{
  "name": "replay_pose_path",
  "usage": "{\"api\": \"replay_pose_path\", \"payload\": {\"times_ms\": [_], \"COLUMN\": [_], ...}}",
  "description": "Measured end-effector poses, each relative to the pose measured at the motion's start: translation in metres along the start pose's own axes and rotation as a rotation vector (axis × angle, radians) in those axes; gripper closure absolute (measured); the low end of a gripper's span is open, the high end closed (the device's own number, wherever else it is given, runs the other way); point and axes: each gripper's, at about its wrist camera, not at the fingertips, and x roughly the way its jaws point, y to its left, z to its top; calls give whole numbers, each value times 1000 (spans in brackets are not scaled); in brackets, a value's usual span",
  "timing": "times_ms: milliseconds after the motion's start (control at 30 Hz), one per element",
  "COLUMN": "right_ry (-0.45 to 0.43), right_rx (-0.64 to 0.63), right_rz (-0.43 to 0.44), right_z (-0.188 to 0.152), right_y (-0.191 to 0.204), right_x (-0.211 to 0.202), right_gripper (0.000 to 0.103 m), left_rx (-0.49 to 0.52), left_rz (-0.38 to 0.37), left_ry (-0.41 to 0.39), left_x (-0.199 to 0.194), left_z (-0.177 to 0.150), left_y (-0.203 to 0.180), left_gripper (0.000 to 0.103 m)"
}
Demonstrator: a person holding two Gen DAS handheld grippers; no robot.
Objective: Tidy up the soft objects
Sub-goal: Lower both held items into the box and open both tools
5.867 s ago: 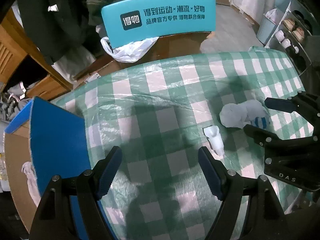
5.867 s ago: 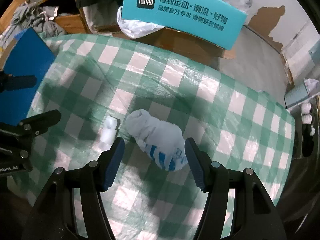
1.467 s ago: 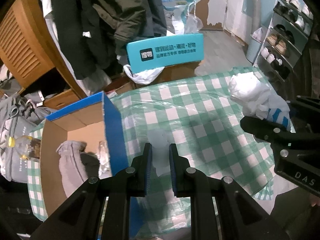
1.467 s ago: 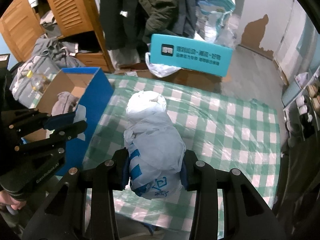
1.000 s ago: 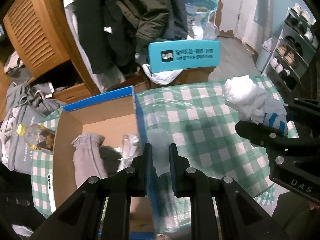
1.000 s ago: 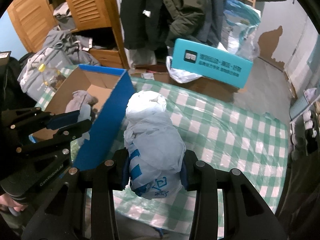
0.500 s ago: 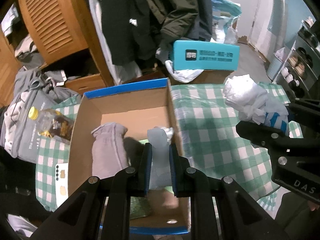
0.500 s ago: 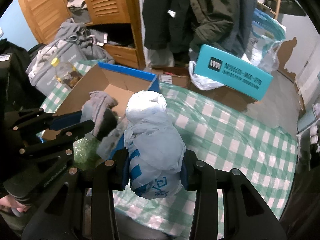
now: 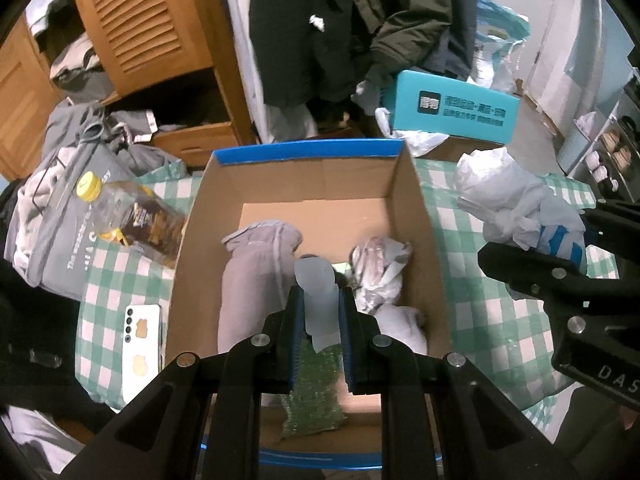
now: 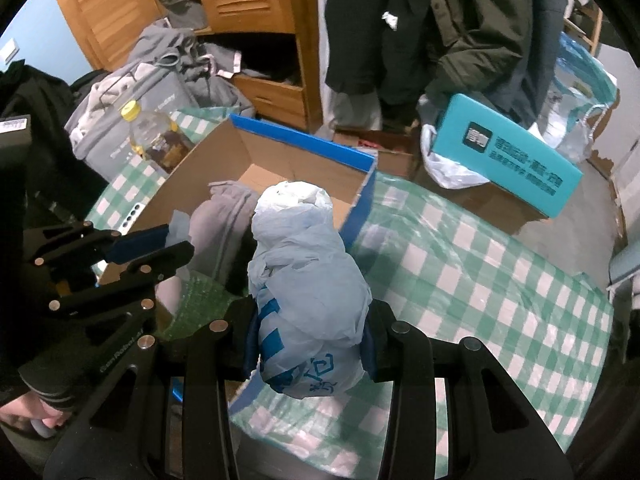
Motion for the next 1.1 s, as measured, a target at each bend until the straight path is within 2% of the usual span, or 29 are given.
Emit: {"api": "replay_pose_path", "payload": {"times_ms": [400,533,600,667,733,833,1100], "right_ry": [49,42,43,38,31,22,-6], "right_rx": [-6,-3,3,12,16,24,48], "right_rz": [49,68,81,75,75,73,34], "right_z": [13,17,19,20,21,21,17], "right_y": [23,26,27,27,26,23,11], "right_x": [27,31,32,33,32,29,10], "right_gripper": [64,62,59,50,48,47,42], "left_rx": [-58,-82,-87,-88,-84,-75,-57], "left_rz": [16,23,29,36,39,54,67], "left_ry": [47,62,68,63,52,32,-4], "left_x": [17,21,22,19,16,9,-11], "left_z": [-7,-8,-8,-8,-8,-6,-5], "left_y": [29,39,42,44,44,43,41], "left_gripper": [85,80,73,63,51,38,31]}}
